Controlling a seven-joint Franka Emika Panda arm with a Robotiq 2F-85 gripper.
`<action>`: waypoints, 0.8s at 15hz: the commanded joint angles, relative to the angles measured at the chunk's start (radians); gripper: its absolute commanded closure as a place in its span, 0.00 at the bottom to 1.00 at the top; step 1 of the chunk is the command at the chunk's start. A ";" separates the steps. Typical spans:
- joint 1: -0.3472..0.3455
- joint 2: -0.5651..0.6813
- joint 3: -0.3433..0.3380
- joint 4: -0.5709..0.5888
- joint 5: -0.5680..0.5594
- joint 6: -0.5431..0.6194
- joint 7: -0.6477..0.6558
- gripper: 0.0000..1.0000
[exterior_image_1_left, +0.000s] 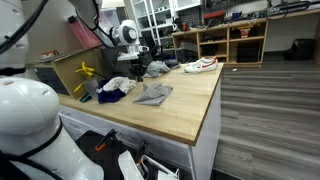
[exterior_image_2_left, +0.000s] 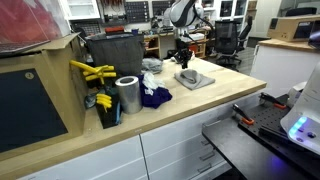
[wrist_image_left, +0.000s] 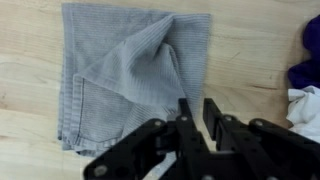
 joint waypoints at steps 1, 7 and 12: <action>-0.033 -0.038 -0.009 -0.031 0.012 0.004 0.000 0.46; -0.186 0.005 -0.050 -0.040 0.186 -0.024 -0.043 0.03; -0.305 0.116 -0.067 -0.007 0.379 -0.055 -0.046 0.00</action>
